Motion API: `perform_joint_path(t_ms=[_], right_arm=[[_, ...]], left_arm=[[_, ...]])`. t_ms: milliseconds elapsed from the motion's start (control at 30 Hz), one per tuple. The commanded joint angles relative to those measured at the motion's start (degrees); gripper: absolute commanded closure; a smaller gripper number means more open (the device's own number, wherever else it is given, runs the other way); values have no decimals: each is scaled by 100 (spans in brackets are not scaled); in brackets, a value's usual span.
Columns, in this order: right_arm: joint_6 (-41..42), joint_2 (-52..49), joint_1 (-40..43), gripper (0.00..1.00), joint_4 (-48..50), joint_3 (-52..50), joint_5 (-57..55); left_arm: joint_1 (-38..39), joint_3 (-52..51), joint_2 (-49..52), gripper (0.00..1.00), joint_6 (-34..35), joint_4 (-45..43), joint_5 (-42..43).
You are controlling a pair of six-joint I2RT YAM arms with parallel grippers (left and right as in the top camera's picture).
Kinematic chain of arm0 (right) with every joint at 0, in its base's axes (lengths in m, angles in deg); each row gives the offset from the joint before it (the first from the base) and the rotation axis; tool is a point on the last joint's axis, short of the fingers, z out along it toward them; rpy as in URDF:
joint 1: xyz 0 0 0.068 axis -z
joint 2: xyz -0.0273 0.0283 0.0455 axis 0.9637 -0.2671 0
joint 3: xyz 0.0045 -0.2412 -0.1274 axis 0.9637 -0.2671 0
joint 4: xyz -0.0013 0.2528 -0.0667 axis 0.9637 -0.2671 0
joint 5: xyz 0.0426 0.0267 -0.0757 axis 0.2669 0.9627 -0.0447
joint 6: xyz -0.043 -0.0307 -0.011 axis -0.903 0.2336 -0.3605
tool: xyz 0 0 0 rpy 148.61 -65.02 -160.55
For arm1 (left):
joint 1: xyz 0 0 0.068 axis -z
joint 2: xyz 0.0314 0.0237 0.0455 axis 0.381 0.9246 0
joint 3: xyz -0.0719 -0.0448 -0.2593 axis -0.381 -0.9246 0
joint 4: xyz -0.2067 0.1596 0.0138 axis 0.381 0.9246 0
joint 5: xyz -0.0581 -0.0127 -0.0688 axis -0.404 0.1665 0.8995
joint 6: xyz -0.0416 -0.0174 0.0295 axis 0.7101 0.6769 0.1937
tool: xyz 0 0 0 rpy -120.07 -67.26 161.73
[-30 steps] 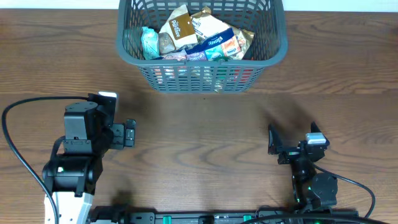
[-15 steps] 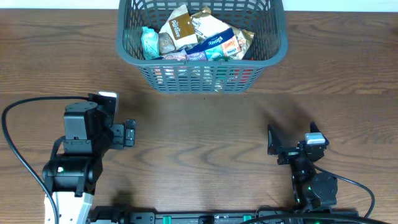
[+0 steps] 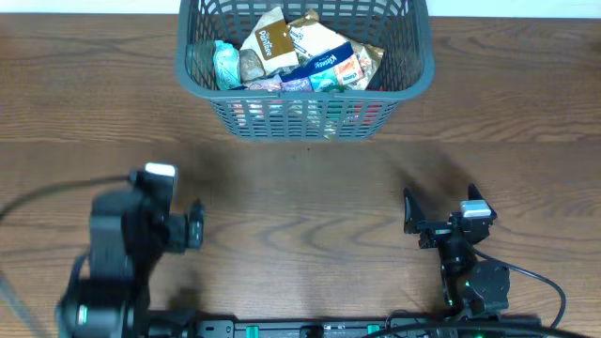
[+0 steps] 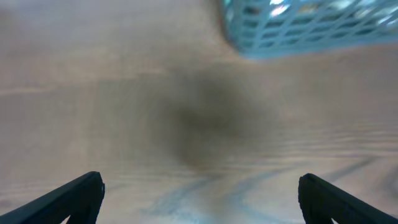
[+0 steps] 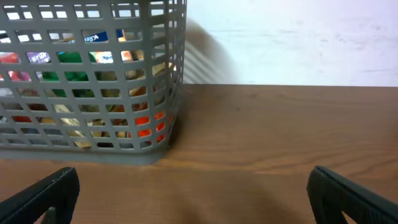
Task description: Pack container
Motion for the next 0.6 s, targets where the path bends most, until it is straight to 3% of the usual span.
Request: perform_joint_path(t_ms=[0,200,400,567], right_arm=[[-68,11,57,1,-26,-11,42],[-66,11,57,1,-26,-11,42],[-66,11,57,1,-24,-11,42],[-66,11,57,1,-24,-11,42]], left_arm=[[101,-494,-957,1,330,-101,44],[101,-1993,-2275,2,551,-1475,39],[101,-3560,-2745,1,557,-4548,-256],[98,-4433,-2774,2,555,-6282,-809]])
